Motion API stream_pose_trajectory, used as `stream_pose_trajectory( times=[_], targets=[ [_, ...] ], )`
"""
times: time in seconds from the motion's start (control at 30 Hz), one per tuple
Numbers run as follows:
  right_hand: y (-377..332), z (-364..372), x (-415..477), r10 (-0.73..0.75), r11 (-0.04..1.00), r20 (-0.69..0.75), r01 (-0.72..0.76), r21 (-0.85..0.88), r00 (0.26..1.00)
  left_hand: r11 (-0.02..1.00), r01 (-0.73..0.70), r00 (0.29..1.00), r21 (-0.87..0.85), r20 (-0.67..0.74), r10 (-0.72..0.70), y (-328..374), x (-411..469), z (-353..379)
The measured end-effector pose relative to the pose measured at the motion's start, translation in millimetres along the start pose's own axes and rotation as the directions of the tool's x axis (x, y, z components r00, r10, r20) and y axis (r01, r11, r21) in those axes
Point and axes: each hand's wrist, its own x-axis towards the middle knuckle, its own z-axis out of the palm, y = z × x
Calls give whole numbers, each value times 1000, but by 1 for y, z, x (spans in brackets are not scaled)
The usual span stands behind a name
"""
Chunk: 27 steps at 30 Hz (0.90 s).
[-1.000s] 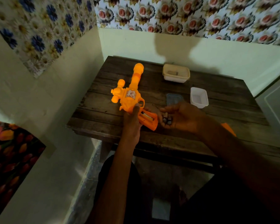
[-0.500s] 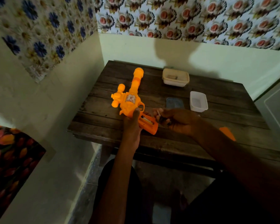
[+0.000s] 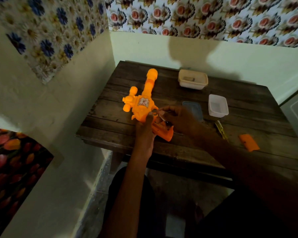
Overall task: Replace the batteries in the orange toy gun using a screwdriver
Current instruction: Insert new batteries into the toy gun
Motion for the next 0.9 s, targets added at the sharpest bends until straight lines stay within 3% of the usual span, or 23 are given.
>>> stream_pose_trajectory(
  times=[0.13,0.27,0.67,0.8,0.9],
  targets=[
    [4,4,2,-146,981,-39,140,-134,988,1000,14,1000,6,2,-15,-1,1,-4],
    [9,1,0,-204,975,-27,200,-93,979,1000,15,1000,-18,2,-15,1,0,-4],
    [13,-3,-4,-169,985,-144,164,-46,975,998,59,997,-34,-47,-60,2,-1,-3],
    [14,-5,-7,-184,957,-111,152,-245,977,998,53,998,-44,-42,-55,1,-1,-4],
    [13,1,-15,-260,843,-51,201,-500,964,999,34,999,-41,-31,-35,-1,0,-5]
  ],
)
